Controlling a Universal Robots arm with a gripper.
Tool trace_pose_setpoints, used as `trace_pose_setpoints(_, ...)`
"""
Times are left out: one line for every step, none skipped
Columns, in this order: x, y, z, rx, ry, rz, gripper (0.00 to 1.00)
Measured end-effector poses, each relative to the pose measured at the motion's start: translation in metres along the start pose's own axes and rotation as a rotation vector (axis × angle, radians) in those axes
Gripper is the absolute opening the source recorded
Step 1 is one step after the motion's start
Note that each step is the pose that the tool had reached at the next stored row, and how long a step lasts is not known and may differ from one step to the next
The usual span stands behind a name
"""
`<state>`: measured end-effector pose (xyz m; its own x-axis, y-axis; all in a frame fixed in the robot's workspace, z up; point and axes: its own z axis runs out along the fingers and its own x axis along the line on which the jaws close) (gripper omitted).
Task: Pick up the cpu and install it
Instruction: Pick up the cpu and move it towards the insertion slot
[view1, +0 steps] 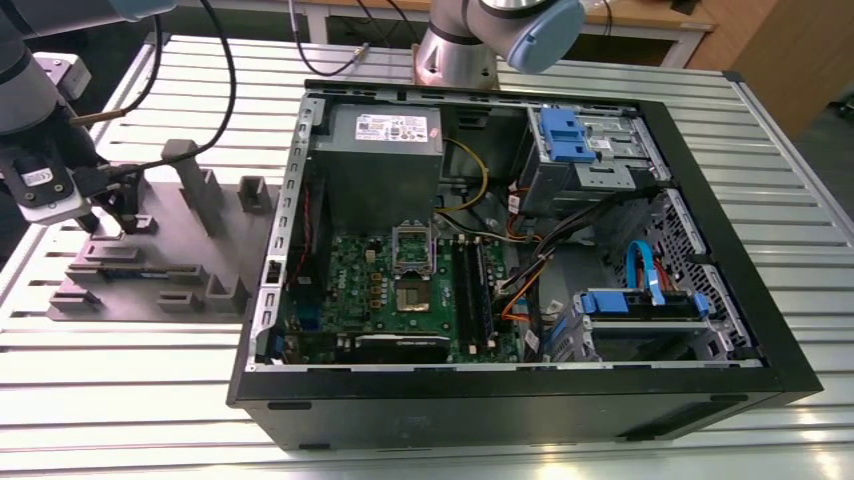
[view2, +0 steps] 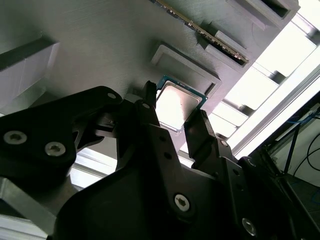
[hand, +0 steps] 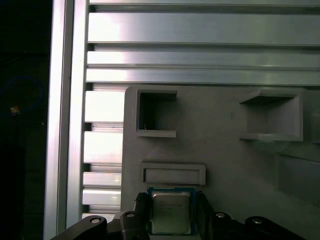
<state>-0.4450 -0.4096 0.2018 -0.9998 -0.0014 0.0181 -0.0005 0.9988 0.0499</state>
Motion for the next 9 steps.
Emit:
trace_pose_setpoints(0.0, 0.0, 0.0, 0.0, 0.0, 0.0, 0.47)
trace_pose_setpoints(0.0, 0.0, 0.0, 0.0, 0.0, 0.0, 0.47)
trace_pose_setpoints(0.0, 0.0, 0.0, 0.0, -0.0001, 0.0, 0.47)
trace_pose_setpoints(0.0, 0.0, 0.0, 0.0, -0.0001, 0.0, 0.47)
trace_pose_setpoints(0.0, 0.0, 0.0, 0.0, 0.0, 0.0, 0.47)
trace_pose_setpoints(0.0, 0.0, 0.0, 0.0, -0.0001, 0.0, 0.47)
trace_pose_setpoints(0.0, 0.0, -0.0001, 0.0, 0.0, 0.0, 0.47)
trace_pose_setpoints(0.0, 0.0001, -0.0023, 0.0, 0.0, 0.0, 0.47)
trace_pose_setpoints(0.0001, 0.0002, -0.0045, 0.0, -0.0001, 0.0, 0.47)
